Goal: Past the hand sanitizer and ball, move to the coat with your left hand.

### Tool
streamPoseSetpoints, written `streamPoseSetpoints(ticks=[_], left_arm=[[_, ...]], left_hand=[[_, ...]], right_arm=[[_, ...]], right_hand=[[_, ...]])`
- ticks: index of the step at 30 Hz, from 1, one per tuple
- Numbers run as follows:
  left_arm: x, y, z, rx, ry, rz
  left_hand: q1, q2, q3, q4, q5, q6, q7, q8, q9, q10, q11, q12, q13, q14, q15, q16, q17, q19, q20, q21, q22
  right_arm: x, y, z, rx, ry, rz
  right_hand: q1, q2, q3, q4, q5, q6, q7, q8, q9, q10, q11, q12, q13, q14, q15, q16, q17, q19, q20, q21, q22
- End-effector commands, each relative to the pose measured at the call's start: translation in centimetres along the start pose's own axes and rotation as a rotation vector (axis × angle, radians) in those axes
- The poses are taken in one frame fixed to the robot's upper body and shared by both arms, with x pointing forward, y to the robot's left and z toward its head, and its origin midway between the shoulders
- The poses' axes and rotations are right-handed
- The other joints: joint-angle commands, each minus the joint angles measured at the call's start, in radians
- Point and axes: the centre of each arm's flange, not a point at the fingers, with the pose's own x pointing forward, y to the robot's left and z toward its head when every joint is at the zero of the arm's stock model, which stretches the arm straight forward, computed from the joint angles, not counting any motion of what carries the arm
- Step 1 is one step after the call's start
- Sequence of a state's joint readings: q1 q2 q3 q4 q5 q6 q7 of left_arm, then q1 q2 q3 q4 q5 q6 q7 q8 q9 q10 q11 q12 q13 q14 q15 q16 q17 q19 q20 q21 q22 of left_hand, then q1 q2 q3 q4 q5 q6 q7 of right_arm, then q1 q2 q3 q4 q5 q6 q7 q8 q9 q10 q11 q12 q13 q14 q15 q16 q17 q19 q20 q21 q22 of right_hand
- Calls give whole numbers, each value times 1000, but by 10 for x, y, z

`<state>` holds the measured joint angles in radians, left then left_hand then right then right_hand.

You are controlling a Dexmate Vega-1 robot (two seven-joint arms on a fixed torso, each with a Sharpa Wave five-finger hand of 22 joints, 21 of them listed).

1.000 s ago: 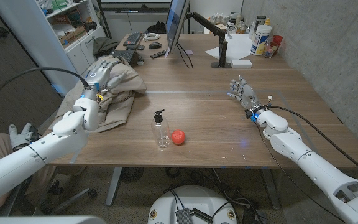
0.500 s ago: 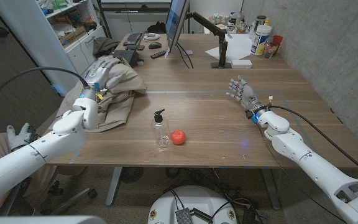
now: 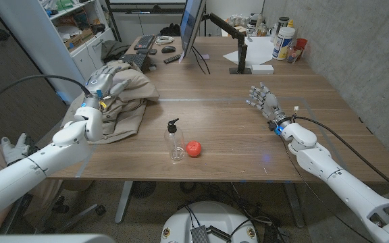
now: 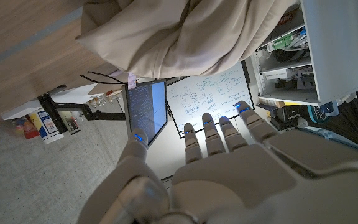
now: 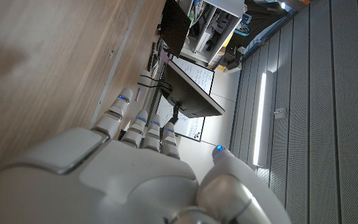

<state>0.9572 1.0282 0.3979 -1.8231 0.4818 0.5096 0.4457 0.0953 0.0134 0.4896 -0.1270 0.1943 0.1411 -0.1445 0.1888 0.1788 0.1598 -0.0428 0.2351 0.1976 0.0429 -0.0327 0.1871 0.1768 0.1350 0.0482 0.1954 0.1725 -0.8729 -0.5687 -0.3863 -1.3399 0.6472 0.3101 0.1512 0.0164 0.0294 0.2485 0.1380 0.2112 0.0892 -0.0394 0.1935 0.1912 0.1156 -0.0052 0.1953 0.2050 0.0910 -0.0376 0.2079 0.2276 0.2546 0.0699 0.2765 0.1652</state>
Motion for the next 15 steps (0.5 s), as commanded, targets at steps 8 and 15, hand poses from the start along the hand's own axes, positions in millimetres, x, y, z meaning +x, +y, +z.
streamPoseSetpoints(ticks=[8,15], left_arm=[[3,2,-25,-2,43,-6],[7,1,-26,0,44,-12]], left_hand=[[4,3,3,1,3,1,0,0,4,-4,-4,-5,4,-12,-44,-4,2,0,3,-5,1],[2,3,2,2,2,2,1,1,4,-4,-3,-6,4,-12,-43,-4,2,-1,4,-5,1]], right_arm=[[-9,-12,13,53,-52,-35],[-4,-5,20,53,-61,2]], right_hand=[[12,2,-3,0,6,3,1,4,1,9,1,4,0,5,-14,1,-2,7,2,-6,5],[13,3,-4,-2,6,3,2,4,1,41,9,16,0,6,-15,2,-4,10,6,-14,5]])
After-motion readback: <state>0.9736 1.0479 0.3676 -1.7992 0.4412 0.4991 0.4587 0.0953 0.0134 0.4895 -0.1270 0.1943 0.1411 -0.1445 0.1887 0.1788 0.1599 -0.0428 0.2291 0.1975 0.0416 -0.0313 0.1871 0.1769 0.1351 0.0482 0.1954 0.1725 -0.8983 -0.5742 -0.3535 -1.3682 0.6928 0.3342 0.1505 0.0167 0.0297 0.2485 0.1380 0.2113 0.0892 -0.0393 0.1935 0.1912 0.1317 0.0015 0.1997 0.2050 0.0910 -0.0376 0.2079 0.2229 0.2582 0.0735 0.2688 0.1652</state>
